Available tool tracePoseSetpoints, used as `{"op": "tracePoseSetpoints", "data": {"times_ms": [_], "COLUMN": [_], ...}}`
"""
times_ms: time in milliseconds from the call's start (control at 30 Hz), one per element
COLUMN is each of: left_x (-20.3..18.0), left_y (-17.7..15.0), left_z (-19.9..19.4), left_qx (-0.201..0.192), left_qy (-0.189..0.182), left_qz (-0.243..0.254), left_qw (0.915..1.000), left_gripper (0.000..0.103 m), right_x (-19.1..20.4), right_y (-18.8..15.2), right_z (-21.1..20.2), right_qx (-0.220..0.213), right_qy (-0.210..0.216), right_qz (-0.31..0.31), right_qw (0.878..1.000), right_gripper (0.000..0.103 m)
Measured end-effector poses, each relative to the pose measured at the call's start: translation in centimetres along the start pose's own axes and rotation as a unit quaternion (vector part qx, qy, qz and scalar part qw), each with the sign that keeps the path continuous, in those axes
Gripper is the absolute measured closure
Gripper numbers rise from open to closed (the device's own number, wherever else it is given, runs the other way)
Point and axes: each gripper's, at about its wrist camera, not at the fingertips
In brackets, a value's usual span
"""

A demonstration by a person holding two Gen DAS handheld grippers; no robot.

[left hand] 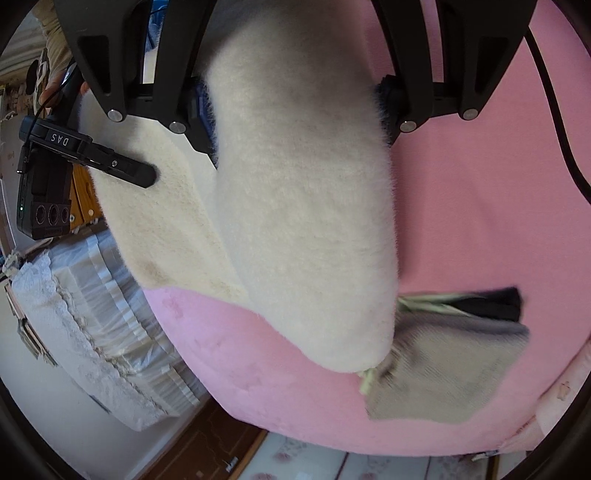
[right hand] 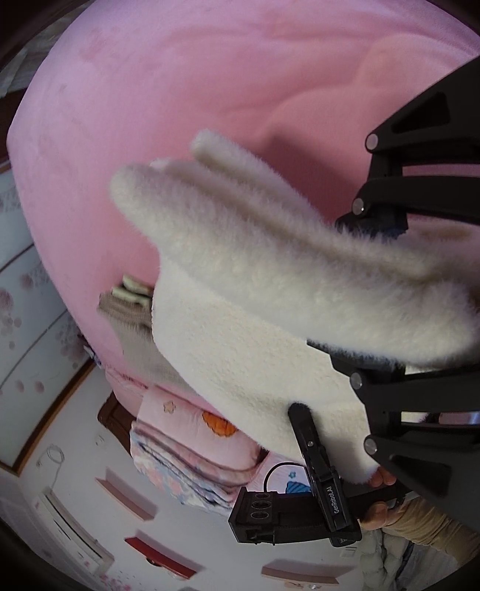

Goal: Fold large clothes
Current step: 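Carry the lifted cardigan with both tools onto the stack of folded clothes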

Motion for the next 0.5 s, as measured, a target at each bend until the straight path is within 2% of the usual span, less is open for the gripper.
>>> {"op": "tracePoseSetpoints", "data": {"times_ms": [100,267,367,500], "left_x": [2.2,6.8,10.1,14.7], "left_y": [3.0,10.6,15.7,22.7], "left_z": [-3.7,-8.2,-9.5,-9.1], "left_qx": [-0.025,-0.065,-0.099,-0.126], "left_qy": [0.012,0.023,0.030,0.036], "left_qz": [0.006,0.025,0.037,0.037], "left_qw": [0.9996,0.9973,0.9940,0.9907], "left_gripper": [0.040,0.040,0.040,0.040], "right_x": [3.5,8.7,10.8,11.8], "right_y": [3.1,9.9,14.8,20.6], "right_z": [1.2,4.0,6.5,10.9], "right_qx": [-0.012,-0.047,-0.077,-0.110], "right_qy": [0.011,0.026,0.036,0.049], "right_qz": [-0.024,-0.056,-0.065,-0.069], "right_qw": [1.000,0.997,0.994,0.990], "right_gripper": [0.061,0.061,0.061,0.061]}}
Point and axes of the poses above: each gripper's, at about its wrist camera, not at the fingertips, and z roughly the way its jaws point, x to its left, y to its top, and after that the axes turned 1 degree about -z, right-handed
